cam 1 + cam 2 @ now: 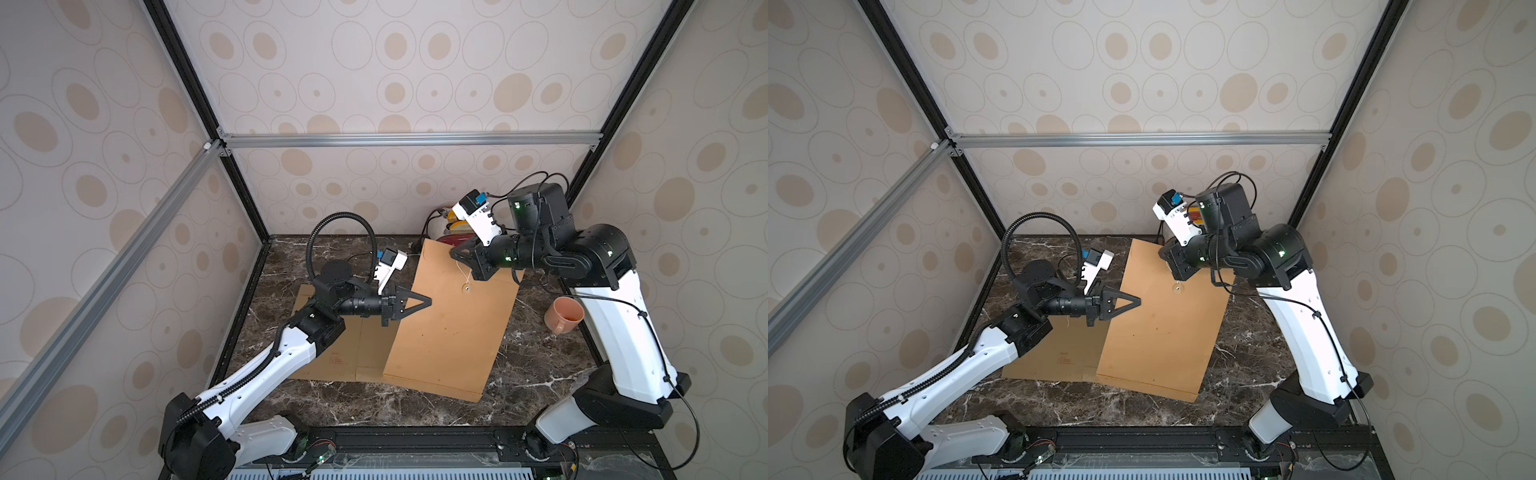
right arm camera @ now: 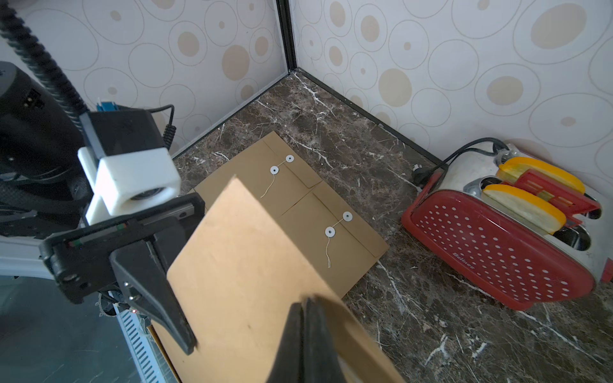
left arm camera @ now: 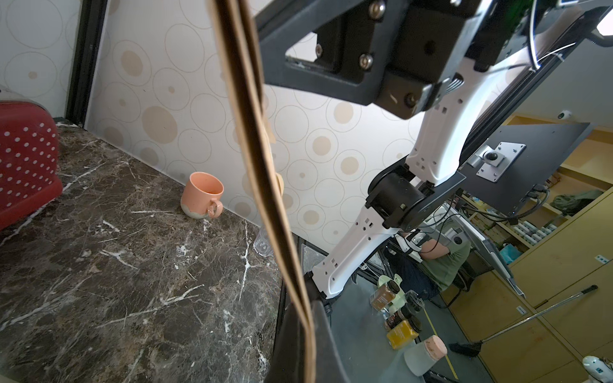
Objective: Close the mouth of the file bag
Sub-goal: Close the file bag.
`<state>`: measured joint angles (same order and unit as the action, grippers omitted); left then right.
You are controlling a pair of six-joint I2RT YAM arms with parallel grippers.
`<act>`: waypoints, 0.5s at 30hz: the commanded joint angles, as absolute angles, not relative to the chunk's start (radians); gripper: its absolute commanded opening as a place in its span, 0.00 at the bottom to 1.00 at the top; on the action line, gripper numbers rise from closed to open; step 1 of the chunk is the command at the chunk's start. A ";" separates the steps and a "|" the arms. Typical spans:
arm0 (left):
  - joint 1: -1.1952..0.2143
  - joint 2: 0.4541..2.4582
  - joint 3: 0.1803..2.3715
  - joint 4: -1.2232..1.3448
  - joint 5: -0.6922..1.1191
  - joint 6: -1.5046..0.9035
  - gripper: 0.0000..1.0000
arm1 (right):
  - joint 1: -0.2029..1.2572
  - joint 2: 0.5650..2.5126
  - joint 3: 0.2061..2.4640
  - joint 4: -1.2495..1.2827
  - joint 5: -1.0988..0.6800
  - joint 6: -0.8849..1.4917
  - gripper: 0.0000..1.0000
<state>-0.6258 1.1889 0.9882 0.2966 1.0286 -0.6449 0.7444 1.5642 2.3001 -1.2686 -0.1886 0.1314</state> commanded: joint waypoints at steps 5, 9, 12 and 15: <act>-0.633 1.190 1.032 0.339 1.058 -0.643 0.00 | 0.784 1.558 2.246 -1.224 -0.201 0.120 0.00; -0.633 1.185 1.031 0.318 1.035 -0.630 0.00 | 0.784 1.527 2.232 -1.210 -0.196 0.101 0.00; -0.632 1.172 1.042 0.232 0.984 -0.568 0.00 | 0.780 1.450 2.166 -1.155 -0.134 0.084 0.00; -0.632 1.157 1.050 0.166 0.943 -0.511 0.00 | 0.772 1.347 2.056 -1.079 -0.117 0.092 0.00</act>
<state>-0.6258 1.1877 0.9947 0.2241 0.9817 -0.5896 0.7773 1.4414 2.0998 -1.1561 -0.1524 0.1028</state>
